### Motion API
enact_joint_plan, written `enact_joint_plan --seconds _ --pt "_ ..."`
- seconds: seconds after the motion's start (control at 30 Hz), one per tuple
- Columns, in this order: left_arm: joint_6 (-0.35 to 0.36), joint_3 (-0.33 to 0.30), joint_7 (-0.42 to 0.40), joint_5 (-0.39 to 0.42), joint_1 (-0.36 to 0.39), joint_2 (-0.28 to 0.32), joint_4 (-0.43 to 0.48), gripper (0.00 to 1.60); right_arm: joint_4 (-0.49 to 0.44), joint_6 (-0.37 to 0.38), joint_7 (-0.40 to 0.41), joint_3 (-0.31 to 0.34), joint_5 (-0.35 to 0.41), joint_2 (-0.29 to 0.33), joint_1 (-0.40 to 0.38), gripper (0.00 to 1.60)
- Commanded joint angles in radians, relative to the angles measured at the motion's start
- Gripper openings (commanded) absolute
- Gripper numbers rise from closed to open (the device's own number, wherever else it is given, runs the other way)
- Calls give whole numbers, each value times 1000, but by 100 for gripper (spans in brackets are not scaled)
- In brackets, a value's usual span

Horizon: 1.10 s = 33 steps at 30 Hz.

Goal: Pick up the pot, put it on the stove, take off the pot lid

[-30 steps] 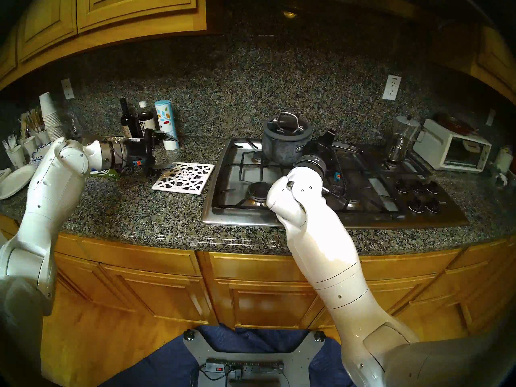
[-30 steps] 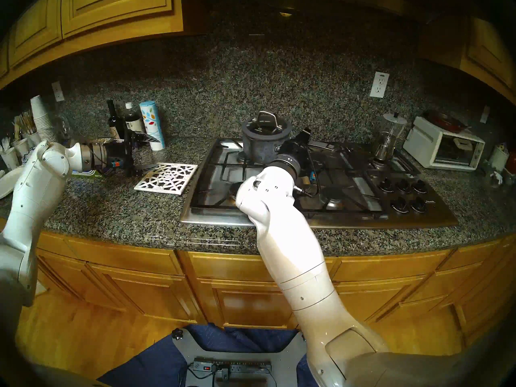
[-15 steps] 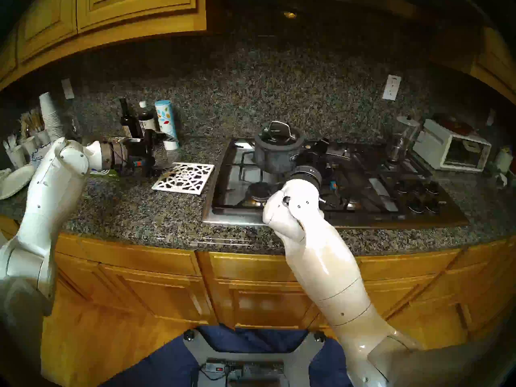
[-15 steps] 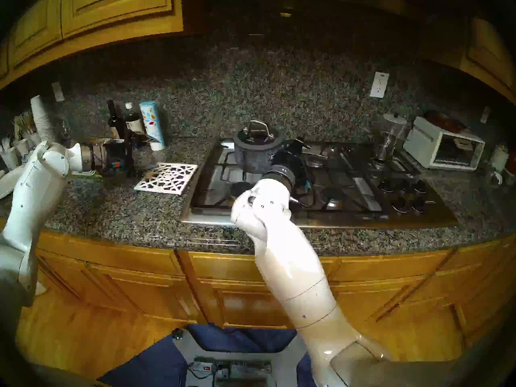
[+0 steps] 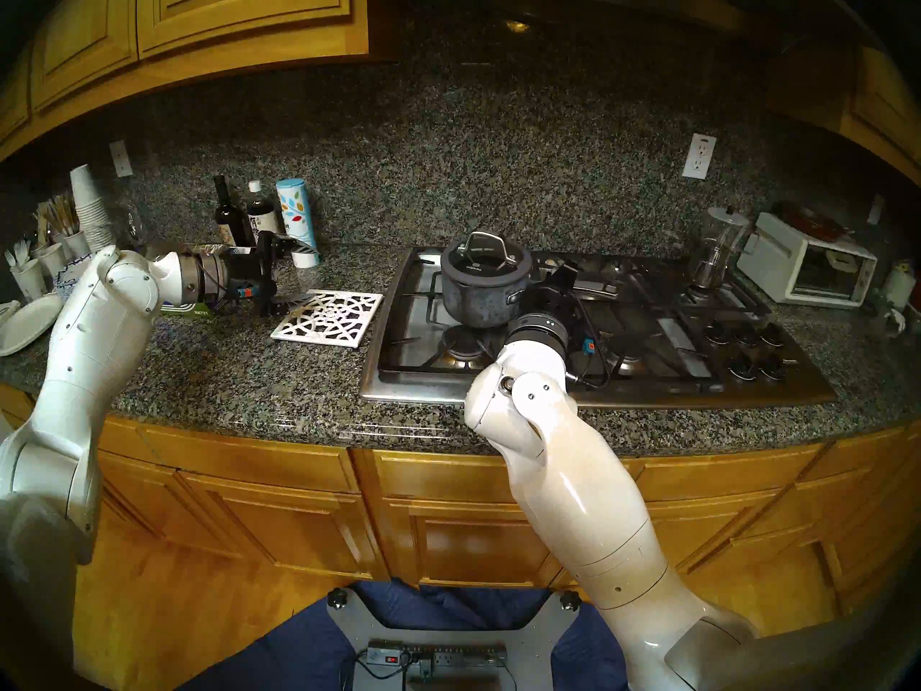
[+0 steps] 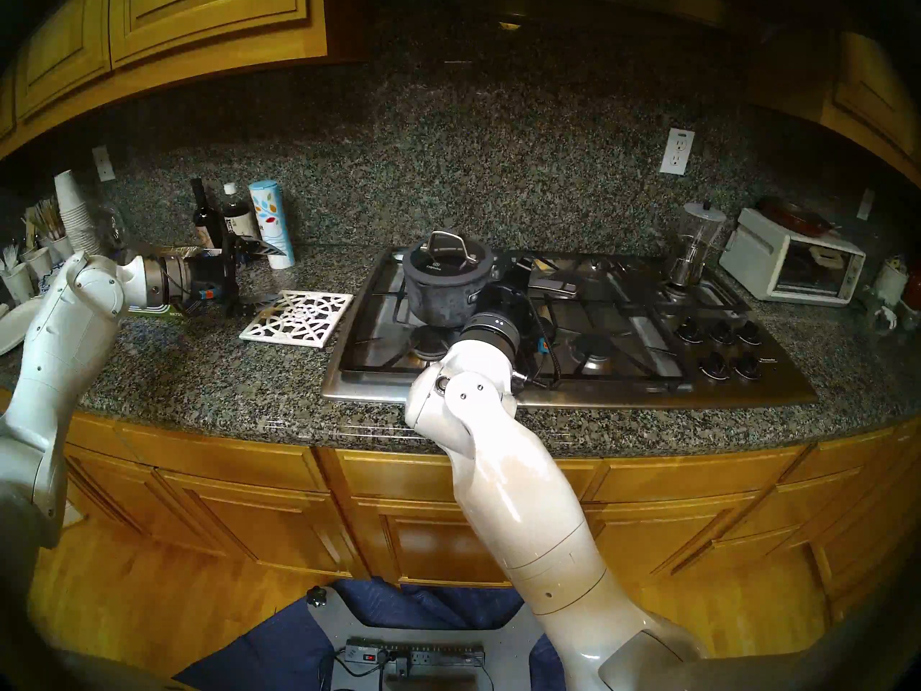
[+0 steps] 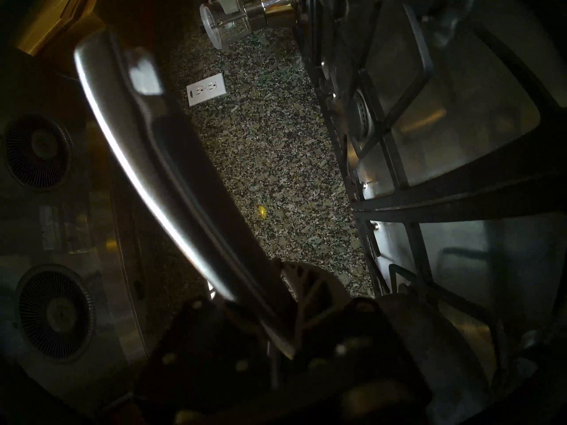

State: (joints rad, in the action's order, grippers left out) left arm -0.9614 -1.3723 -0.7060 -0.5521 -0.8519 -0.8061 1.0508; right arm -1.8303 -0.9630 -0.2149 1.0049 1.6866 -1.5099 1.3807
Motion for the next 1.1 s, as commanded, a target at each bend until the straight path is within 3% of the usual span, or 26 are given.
enact_joint_plan --seconds 0.0,0.8,0.83,1.07 --pt "1 -17 10 8 36 3 18 160 -110 3 37 -2 -45 14 -10 0" --pt "1 -19 10 8 38 2 19 160 -239 3 2 -14 -54 85 99 0" --pt "1 -19 10 9 38 2 19 160 -204 3 8 -12 -58 81 88 0" --pt "1 -20 10 9 39 2 20 160 -275 3 -11 -15 -58 105 107 0"
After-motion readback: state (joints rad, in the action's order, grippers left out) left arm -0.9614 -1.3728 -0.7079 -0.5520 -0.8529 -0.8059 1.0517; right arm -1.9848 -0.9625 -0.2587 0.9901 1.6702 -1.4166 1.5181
